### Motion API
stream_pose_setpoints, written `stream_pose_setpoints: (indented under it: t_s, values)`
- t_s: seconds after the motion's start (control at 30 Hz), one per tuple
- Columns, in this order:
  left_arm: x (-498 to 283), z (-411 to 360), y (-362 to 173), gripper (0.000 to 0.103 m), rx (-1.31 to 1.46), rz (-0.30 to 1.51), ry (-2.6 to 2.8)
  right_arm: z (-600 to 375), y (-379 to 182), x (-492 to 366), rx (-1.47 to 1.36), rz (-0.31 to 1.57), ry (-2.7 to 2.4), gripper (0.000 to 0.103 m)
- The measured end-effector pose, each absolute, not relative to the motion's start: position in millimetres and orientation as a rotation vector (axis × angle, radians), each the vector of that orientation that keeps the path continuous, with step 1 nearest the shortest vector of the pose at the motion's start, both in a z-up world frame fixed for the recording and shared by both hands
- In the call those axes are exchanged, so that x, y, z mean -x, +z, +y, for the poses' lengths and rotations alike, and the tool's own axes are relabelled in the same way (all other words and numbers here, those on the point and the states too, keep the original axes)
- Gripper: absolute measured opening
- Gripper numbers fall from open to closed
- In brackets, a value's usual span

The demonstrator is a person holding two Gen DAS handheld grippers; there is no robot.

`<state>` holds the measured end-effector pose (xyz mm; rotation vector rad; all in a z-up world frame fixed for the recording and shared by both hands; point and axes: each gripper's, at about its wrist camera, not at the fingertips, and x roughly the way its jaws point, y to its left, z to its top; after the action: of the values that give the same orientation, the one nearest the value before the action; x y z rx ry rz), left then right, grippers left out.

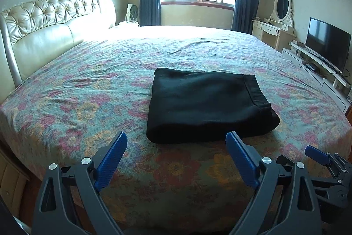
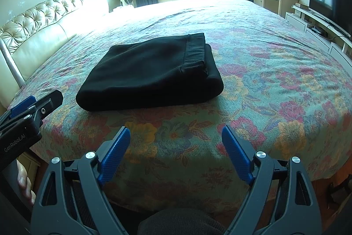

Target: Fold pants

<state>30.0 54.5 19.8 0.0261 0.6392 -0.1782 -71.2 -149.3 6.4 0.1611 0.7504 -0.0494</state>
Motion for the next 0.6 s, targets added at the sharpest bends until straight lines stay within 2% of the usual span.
stream_pose_setpoints:
  t_s: [0.37, 0.6]
  values:
    - [-17.0, 45.4, 23.1, 0.090, -0.165, 0.579, -0.084, -150.2, -1.2, 71.5, -0.177, 0.768, -0.042, 0.085]
    - [-13.4, 41.1, 25.0, 0.090, -0.123, 0.580, -0.199, -156.2, 3.3, 73.6, -0.190, 0.756, -0.051, 0.085]
